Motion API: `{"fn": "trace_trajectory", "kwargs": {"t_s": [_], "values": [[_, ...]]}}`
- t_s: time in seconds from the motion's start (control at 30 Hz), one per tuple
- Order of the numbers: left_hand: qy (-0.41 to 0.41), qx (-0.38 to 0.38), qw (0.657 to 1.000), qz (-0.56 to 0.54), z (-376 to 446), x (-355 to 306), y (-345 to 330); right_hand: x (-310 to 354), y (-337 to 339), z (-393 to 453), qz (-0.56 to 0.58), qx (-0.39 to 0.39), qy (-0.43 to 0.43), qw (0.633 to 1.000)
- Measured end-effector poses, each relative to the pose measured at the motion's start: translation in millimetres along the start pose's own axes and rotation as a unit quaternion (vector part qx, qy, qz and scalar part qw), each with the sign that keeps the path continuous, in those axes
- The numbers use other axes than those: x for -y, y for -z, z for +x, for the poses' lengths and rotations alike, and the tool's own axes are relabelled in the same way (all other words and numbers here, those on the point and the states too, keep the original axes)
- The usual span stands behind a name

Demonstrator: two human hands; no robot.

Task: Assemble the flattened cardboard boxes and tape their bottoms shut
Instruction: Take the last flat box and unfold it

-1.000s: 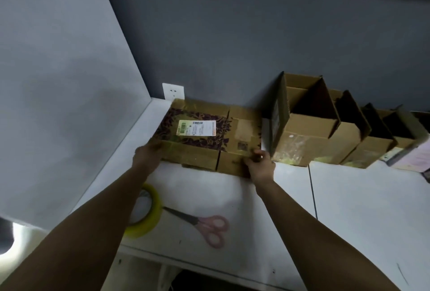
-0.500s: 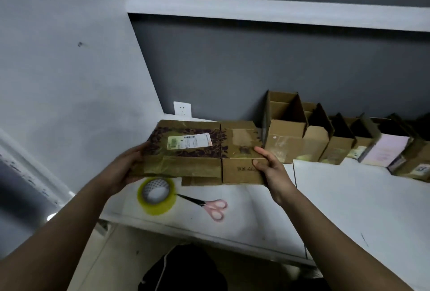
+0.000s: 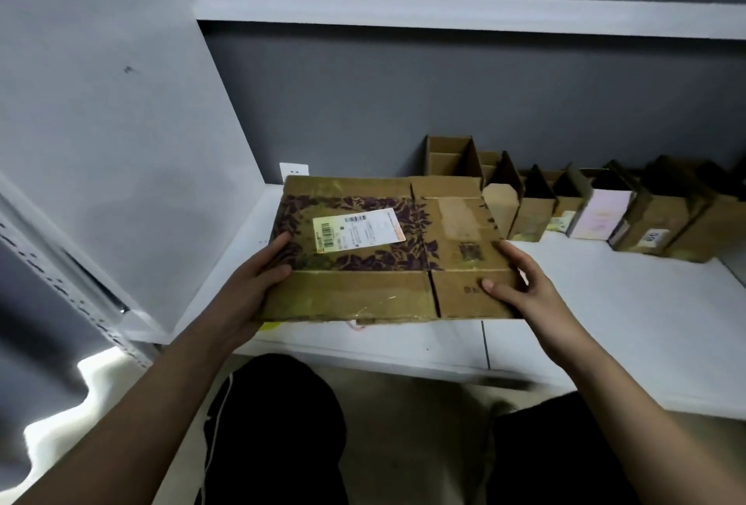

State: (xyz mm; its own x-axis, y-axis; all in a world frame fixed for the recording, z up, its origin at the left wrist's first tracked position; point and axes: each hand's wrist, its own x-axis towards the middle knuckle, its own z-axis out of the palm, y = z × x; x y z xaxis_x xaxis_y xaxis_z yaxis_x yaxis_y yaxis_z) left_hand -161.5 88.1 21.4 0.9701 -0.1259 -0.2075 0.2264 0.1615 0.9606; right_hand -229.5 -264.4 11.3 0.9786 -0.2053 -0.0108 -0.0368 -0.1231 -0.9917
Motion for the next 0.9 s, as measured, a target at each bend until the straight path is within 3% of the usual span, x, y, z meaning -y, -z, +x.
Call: {"fn": "trace_trajectory", "kwargs": {"t_s": [0.1, 0.27, 0.5, 0.9], "values": [[0.028, 0.011, 1.0, 0.001, 1.8, 4.0, -16.3, 3.2, 22.4, -14.6, -0.124, 0.034, 0.028, 0.991], [0.08, 0.031, 0.996, 0.006, 7.5, 13.4, -30.6, 9.0, 51.4, -28.2, -0.217, 0.144, 0.013, 0.965], [0.111, 0.051, 0.992, 0.021, 7.6, 12.5, -50.5, 12.0, 58.7, -36.7, -0.252, 0.119, 0.008, 0.96], [0.179, 0.088, 0.98, 0.024, 5.1, -1.7, -69.0, 3.4, 52.3, -46.6, -0.115, 0.037, -0.057, 0.991]]}}
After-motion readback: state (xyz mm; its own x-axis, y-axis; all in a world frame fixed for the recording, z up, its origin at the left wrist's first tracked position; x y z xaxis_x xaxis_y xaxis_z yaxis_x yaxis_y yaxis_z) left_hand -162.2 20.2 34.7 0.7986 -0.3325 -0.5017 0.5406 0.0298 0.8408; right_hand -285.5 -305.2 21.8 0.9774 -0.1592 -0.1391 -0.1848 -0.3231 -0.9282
